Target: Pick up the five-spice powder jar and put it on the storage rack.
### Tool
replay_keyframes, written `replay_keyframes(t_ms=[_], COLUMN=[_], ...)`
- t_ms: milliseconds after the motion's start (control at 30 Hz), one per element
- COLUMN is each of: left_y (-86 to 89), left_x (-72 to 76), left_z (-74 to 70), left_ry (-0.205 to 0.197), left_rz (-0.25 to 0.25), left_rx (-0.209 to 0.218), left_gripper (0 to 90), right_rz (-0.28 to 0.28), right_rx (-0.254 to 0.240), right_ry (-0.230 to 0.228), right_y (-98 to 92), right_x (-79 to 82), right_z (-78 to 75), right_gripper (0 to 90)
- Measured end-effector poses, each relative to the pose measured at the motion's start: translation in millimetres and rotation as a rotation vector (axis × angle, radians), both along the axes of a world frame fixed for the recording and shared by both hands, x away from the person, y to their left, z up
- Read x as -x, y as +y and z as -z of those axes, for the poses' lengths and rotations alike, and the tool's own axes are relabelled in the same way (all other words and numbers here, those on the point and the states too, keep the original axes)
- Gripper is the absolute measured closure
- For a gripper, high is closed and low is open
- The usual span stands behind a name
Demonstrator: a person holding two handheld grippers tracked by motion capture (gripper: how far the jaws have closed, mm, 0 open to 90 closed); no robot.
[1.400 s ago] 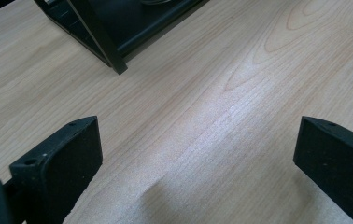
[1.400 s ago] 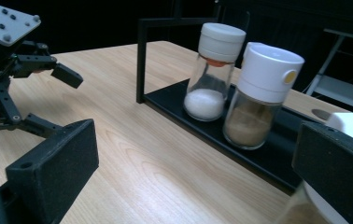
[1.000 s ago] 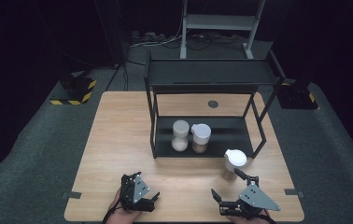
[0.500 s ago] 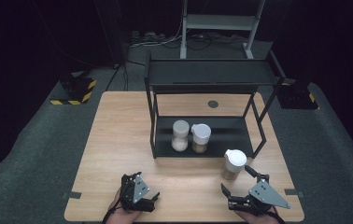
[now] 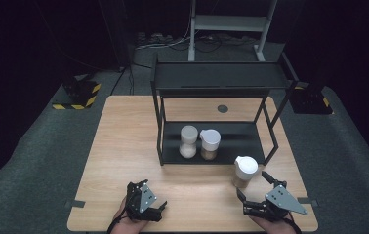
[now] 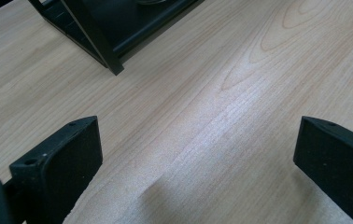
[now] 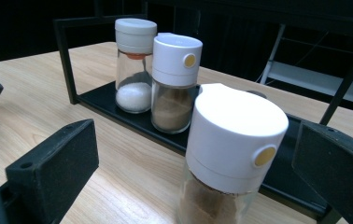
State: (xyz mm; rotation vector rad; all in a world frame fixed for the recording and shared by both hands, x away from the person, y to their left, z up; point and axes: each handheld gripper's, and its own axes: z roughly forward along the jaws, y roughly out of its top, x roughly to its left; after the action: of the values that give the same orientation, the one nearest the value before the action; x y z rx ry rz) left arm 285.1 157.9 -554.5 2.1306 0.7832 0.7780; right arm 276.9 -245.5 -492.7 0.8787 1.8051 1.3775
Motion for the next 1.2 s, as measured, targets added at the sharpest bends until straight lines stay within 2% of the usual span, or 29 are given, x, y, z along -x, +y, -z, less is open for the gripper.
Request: replay_keyframes(t_ms=[267,533,933,1200], left_y=[0.0,-0.4,-0.2,0.0], left_x=[0.0,0.0,0.1,0.0], left_z=[-0.1,0.2,0.0,-0.1], left_ry=[-0.001,-0.001,-0.001,0.0], left_rz=[0.002,0.002,0.003,0.003], left_rx=[-0.002,-0.002,-0.003,-0.003], left_gripper=[1.4,1.4,1.3,1.3], right_rz=[0.026,0.031,0.048,0.054], right_rx=[-0.015,-0.028,-0.035,-0.052], right_ry=[0.005,-0.004,0.0,0.033], right_y=[-4.3,-4.3,-5.0,-5.6], right_x=[-5.9,-8.4,-20.2,-31.5], right_z=[7.9,10.9,21.5,30.7], right_gripper=[0.0,0.0,0.0,0.0])
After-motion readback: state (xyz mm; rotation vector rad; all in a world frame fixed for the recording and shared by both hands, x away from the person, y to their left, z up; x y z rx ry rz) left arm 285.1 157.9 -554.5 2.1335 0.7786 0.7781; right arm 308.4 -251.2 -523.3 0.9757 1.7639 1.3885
